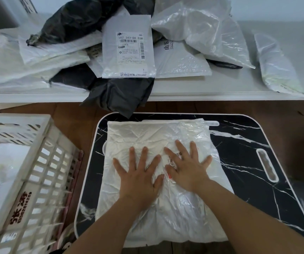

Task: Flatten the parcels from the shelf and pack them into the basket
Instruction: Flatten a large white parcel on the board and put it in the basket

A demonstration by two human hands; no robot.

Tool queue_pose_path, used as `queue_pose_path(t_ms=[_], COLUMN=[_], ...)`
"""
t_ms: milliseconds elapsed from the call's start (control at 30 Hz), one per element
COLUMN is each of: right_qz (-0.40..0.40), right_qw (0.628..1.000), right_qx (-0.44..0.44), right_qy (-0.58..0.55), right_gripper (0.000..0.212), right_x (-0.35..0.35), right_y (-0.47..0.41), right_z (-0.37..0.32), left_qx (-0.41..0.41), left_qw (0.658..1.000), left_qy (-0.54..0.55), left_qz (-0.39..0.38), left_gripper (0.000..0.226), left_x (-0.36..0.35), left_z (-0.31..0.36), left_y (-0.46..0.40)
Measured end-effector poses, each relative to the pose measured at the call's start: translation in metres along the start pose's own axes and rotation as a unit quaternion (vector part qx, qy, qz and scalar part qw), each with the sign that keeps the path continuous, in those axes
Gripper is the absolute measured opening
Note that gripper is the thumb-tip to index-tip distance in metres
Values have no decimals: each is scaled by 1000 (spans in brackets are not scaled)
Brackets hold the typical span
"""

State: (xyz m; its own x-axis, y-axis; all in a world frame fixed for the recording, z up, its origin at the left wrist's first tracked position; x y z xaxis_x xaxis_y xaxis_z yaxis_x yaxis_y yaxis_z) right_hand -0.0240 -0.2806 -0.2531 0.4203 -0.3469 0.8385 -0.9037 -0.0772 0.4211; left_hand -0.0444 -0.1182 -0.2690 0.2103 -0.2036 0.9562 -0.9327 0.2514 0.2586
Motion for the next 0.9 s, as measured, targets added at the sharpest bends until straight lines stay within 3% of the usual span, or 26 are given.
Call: queue_pose_path(t_ms=[133,200,267,300,367,467,567,633,667,800,900], right_qz=[26,62,100,118,147,196,214,220,221,243,286], right_qw=[999,993,971,959,936,864,828,835,842,838,817], right_qx=[-8,-90,-196,-229,-265,-285,-286,-277,-276,-298,-286], right_qy=[-26,-50,-96,-119,-181,-367,-432,-420,-407,-388,-411], right_gripper=[84,103,118,122,121,92,50,40,40,46,51], right_x=[10,11,13,17,19,18,29,39,45,68,91], right_y=[19,37,56,65,73,74,85,93,98,115,128], right_z=[16,30,43,45,47,54,55,55,53,55,44], left_qx=[-17,-1,102,178,316,394,372,313,271,120,79], left_qw=[999,999,991,976,911,805,735,677,667,713,696], left_qy=[17,31,80,123,261,443,565,660,684,669,696], left_qz=[-32,-37,-25,-24,-35,-24,-48,-93,-116,-171,-159], left_gripper=[66,74,86,92,97,71,34,27,32,54,44], left_x=[9,18,29,34,34,29,33,41,49,86,111], left_z=[-8,-20,-36,-46,-65,-84,-89,-87,-85,-74,-72], left_y=[-1,0,6,14,28,43,58,65,69,83,92])
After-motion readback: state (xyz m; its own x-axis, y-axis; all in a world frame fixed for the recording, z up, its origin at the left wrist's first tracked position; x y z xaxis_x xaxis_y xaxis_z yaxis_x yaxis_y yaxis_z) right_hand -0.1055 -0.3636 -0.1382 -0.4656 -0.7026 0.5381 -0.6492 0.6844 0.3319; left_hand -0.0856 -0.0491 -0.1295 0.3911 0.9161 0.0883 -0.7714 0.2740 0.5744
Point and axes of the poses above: each hand's wrist, its own y-axis away from the middle knuckle, its own x-axis out of the back of the hand, z = x × y, the point moved 3 cm from there along -y, towards the middle knuckle, and after that the axes turned 11 degrees about -y, right-handed, at the moved point
